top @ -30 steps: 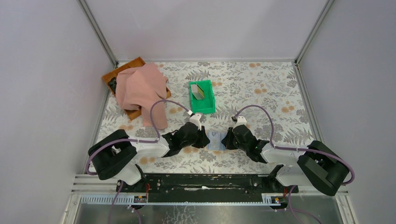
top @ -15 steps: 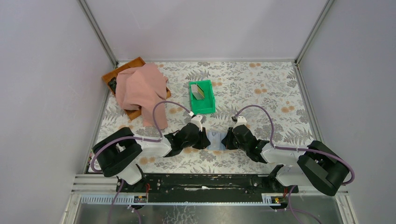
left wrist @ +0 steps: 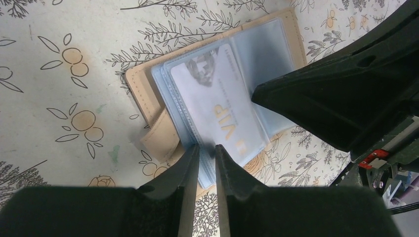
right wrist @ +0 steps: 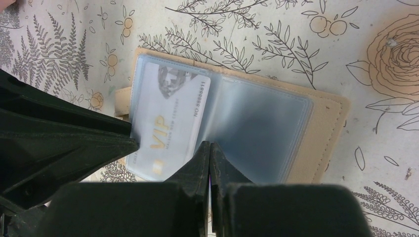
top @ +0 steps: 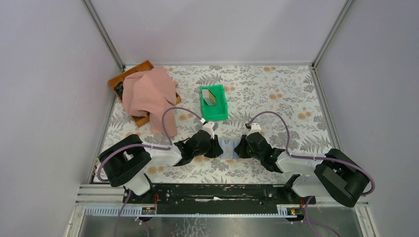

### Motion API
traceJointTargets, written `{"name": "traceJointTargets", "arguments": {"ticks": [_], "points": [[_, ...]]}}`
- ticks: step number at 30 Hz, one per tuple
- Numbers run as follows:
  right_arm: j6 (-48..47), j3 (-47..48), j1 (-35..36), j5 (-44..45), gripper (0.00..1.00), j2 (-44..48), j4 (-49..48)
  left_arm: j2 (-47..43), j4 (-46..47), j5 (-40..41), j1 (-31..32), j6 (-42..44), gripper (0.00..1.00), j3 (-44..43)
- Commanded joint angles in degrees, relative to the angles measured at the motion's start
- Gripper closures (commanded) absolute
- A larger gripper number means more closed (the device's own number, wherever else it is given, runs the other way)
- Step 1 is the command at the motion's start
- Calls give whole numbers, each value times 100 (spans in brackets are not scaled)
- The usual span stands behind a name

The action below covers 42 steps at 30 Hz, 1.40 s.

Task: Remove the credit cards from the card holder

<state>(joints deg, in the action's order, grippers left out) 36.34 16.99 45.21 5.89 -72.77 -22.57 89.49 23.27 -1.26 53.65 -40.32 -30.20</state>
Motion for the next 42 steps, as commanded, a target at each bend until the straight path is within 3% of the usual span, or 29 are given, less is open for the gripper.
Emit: {"name": "traceJointTargets", "arguments": {"ticks": [1, 14, 31, 42], "points": [[33, -71, -13, 8, 99, -112, -32, -138, 221, -110, 34, -21, 76, -201], [58, -127, -13, 33, 99, -58, -63, -101, 169, -262, 37, -3, 80, -377], [-91, -124, -12, 385, 99, 1180, 847, 82, 267, -543, 58, -60, 82, -620], [-387, -33, -17, 229, 90, 1471, 1122, 353, 273, -612, 93, -112, 84, -854]]}}
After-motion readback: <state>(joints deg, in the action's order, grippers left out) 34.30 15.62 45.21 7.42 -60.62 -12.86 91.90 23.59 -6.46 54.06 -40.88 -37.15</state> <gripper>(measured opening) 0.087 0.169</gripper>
